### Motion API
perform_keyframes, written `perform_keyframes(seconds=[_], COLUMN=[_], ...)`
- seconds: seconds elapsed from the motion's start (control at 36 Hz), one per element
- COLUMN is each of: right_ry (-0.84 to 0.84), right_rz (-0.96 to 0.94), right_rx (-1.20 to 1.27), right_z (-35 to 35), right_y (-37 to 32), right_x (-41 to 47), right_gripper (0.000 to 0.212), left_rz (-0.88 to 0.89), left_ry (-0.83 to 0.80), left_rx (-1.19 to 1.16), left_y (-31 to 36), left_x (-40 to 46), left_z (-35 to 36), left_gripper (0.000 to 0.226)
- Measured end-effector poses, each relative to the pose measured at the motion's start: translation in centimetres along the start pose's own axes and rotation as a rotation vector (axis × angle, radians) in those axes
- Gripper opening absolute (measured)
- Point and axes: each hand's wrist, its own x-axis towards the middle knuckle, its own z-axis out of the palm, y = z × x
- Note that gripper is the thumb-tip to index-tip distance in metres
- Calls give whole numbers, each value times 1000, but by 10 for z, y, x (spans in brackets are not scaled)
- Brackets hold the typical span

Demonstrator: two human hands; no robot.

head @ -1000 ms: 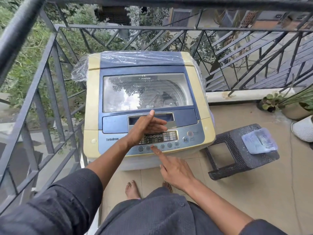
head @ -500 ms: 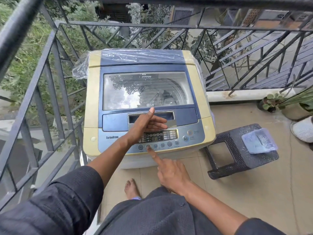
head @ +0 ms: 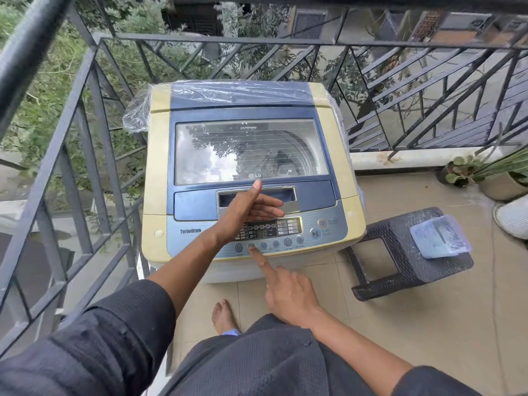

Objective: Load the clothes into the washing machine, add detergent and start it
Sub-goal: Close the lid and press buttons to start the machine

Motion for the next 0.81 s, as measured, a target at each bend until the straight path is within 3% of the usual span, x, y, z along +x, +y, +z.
perform_keyframes(seconds=[0.25, 0.44, 0.81], right_ry=[34, -26, 46], right_rz=[2, -5, 20], right_rx=[-139, -51, 35], right_z=[10, -2, -15], right_y=[3, 3, 16], right_x=[3, 2, 0], right_gripper=[108, 102, 89], left_rz=[4, -4, -20], left_ry=[1, -4, 10], left_rx=[14, -2, 3], left_y=[-1, -1, -3], left_x=[0, 1, 1], left_z=[-1, -1, 1], left_gripper=[88, 89, 90])
